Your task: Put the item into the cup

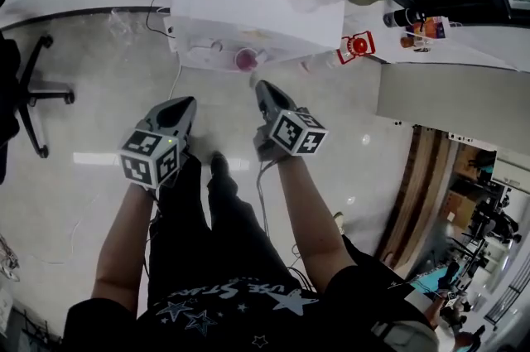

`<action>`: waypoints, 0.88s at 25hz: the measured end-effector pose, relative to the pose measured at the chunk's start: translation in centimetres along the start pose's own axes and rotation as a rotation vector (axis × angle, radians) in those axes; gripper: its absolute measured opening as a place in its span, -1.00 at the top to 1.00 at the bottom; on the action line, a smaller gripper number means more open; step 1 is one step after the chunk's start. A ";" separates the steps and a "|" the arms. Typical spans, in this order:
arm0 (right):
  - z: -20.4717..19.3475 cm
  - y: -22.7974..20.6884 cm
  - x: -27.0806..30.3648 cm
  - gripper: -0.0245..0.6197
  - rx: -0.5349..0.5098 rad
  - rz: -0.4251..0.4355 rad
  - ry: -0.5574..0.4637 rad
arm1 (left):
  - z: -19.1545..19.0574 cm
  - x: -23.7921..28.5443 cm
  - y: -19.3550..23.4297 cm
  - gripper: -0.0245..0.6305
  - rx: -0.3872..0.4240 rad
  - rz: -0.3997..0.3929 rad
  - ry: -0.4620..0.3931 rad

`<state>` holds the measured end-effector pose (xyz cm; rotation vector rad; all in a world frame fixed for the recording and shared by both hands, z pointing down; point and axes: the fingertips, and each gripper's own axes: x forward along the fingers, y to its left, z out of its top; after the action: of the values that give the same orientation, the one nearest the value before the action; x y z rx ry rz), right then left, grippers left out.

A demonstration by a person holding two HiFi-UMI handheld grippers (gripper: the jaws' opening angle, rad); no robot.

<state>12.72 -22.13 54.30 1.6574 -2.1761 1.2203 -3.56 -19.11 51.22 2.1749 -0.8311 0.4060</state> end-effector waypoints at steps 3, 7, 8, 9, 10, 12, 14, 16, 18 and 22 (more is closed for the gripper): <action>0.0 -0.8 1.5 0.92 0.008 -0.008 -0.012 | -0.3 1.1 1.4 0.91 -0.004 -0.004 0.012; -0.3 -2.0 3.6 0.92 0.015 -0.012 -0.020 | -0.7 2.4 3.0 0.91 -0.010 -0.005 0.016; -0.4 -2.3 4.1 0.92 0.016 -0.012 -0.018 | -0.7 2.7 3.3 0.91 -0.016 -0.004 0.016; -0.4 -2.6 4.5 0.92 0.018 -0.013 -0.017 | -0.9 2.9 3.6 0.91 -0.023 -0.004 0.018; -0.5 -2.8 5.0 0.92 0.021 -0.013 -0.016 | -1.0 3.2 3.8 0.91 -0.029 -0.005 0.022; -0.6 -3.2 5.7 0.92 0.023 -0.015 -0.011 | -1.3 3.6 4.1 0.91 -0.036 -0.006 0.032; -0.8 -3.6 6.4 0.92 0.021 -0.020 -0.006 | -1.7 4.1 4.3 0.91 -0.041 -0.011 0.041; -1.0 -4.0 7.1 0.92 0.020 -0.025 -0.003 | -2.0 4.5 4.5 0.91 -0.049 -0.016 0.046; -1.2 -4.2 7.6 0.92 0.017 -0.028 -0.001 | -2.2 4.7 4.7 0.91 -0.057 -0.019 0.047; -1.3 -4.6 8.6 0.92 0.011 -0.039 0.001 | -2.5 5.0 5.3 0.91 -0.048 -0.009 0.051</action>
<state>12.95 -27.85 62.28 1.6948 -2.1300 1.2254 -3.53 -22.09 58.37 2.1149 -0.7942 0.4312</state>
